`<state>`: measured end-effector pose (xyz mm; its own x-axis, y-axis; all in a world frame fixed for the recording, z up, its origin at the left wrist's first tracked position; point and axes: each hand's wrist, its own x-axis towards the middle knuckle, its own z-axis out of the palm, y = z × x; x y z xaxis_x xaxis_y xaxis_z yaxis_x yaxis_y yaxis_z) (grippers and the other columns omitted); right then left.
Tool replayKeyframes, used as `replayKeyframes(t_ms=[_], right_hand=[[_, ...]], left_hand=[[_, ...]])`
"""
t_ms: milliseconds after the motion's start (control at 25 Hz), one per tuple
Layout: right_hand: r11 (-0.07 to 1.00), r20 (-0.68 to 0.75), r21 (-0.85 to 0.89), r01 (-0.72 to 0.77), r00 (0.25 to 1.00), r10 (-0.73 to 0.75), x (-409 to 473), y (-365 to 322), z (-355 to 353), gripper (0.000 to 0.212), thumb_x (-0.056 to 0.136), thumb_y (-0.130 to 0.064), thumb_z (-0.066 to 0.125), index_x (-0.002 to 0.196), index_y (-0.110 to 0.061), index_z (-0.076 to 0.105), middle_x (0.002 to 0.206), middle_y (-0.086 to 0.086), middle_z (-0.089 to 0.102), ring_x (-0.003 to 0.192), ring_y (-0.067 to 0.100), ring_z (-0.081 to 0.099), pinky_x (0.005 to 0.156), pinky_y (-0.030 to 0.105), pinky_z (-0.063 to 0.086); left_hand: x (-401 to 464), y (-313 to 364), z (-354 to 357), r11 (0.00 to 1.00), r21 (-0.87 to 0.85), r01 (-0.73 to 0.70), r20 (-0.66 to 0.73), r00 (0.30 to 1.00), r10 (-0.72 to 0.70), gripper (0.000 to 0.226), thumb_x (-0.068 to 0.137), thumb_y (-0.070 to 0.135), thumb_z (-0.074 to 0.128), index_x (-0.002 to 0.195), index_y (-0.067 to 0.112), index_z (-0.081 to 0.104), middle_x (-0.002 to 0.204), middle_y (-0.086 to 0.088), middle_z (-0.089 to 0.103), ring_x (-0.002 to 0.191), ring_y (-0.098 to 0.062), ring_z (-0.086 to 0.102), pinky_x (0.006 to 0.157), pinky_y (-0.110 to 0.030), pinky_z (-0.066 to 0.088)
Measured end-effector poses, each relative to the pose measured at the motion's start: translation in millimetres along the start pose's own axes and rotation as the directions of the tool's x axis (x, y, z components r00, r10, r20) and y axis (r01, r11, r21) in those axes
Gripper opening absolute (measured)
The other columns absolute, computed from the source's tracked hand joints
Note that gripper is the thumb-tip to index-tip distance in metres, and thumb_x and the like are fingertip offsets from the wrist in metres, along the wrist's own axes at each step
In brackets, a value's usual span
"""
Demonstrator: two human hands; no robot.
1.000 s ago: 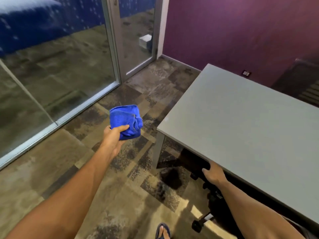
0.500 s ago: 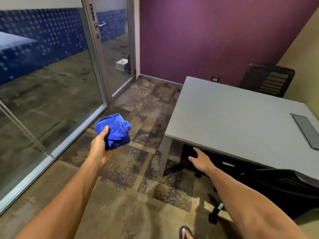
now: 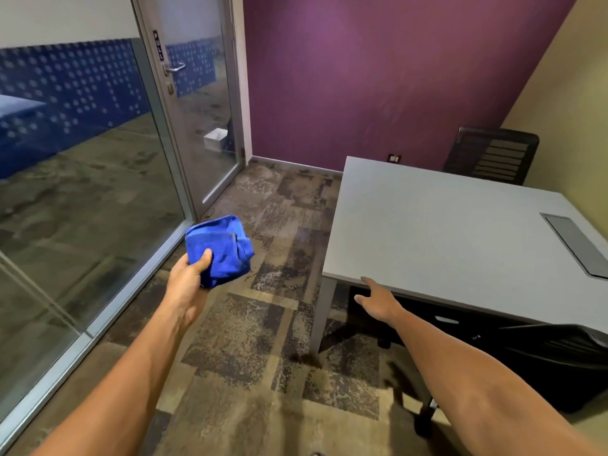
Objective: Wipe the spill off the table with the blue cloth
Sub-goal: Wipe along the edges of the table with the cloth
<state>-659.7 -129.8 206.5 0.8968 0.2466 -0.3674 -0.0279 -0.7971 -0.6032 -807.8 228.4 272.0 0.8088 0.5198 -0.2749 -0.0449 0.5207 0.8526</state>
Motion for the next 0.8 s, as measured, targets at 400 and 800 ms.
replayKeyframes(t_ms=[400, 800], right_hand=[[1.000, 0.001, 0.017, -0.013, 1.000, 0.013, 89.8, -34.8, -6.6, 0.064, 0.105, -0.023, 0.055, 0.160, -0.014, 0.025, 0.167, 0.006, 0.027, 0.153, 0.028, 0.026, 0.123, 0.037, 0.023], [0.974, -0.198, 0.135, -0.179, 0.959, 0.204, 147.4, -64.6, -2.0, 0.060, 0.104, -0.022, 0.055, 0.158, -0.016, 0.031, 0.163, 0.007, 0.035, 0.148, 0.029, 0.036, 0.122, 0.040, 0.028]], left_hand=[[107.6, -6.5, 45.8, 0.991, 0.104, 0.088, -0.024, 0.996, -0.086, 0.018, 0.101, 0.007, 0.052, 0.111, 0.011, 0.065, 0.112, -0.008, 0.071, 0.080, -0.013, 0.075, 0.062, -0.031, 0.060], [224.7, 17.9, 84.2, 0.942, -0.005, 0.336, 0.203, 0.923, -0.328, 0.047, 0.099, 0.013, 0.038, 0.144, 0.005, 0.049, 0.116, -0.010, 0.070, 0.100, -0.025, 0.068, 0.088, -0.040, 0.057]])
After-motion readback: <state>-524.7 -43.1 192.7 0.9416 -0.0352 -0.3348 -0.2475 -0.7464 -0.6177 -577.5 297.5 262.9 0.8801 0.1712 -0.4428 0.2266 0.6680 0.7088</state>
